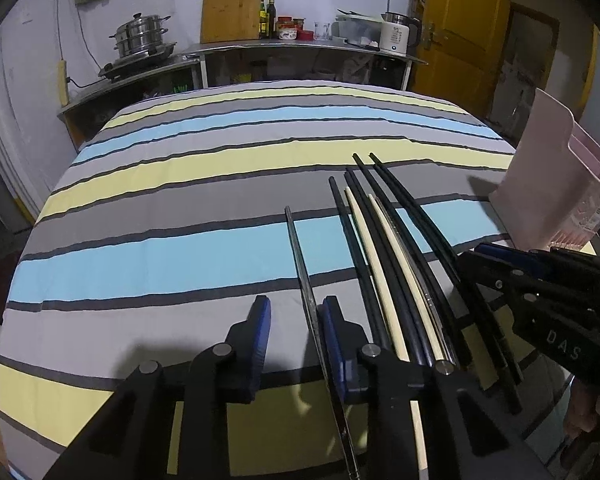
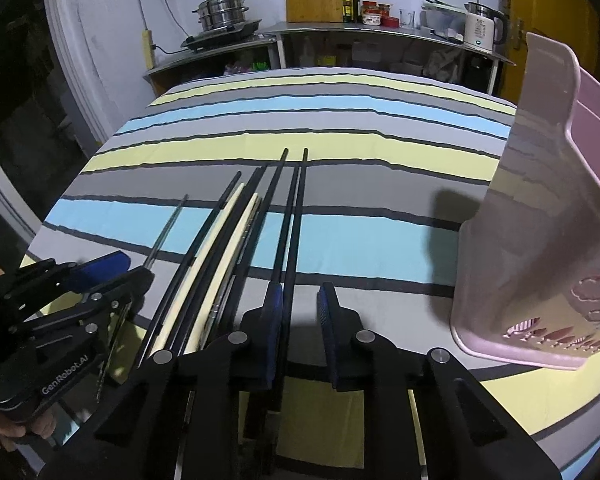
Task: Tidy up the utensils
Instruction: 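Lower both tools toward the row of chopsticks on the tablecloth, then grasp a black chopstick with the right tool while the left tool grasps a thin metal chopstick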
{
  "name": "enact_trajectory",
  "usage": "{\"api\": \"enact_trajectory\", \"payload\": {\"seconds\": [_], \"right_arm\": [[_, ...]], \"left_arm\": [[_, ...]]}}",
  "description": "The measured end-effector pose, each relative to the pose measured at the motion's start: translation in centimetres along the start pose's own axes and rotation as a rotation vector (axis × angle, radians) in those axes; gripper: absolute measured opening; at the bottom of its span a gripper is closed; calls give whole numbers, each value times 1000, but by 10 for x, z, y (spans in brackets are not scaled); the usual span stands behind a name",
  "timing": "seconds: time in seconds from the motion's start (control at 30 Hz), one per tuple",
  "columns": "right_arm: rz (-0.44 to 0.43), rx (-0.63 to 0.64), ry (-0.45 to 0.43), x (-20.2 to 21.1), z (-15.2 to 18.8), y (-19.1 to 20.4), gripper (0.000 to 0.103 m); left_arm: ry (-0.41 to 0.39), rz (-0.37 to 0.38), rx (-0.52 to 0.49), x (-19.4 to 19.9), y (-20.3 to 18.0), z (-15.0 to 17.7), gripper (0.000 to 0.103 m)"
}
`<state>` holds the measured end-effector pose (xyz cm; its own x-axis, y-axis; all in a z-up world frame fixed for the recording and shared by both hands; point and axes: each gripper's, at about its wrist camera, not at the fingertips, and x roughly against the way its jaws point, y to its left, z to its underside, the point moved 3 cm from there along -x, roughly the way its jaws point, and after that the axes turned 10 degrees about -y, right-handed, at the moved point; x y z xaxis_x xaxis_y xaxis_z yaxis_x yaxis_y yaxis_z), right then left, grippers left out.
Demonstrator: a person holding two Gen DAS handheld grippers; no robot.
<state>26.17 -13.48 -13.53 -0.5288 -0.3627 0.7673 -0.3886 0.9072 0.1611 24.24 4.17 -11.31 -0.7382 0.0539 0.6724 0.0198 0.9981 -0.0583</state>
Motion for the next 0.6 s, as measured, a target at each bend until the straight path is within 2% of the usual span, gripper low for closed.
{"api": "enact_trajectory", "payload": {"seconds": [0.6], "right_arm": [[16, 19, 41, -38, -27, 6, 19]], "left_arm": [[17, -8, -2, -29, 7, -27, 27]]}}
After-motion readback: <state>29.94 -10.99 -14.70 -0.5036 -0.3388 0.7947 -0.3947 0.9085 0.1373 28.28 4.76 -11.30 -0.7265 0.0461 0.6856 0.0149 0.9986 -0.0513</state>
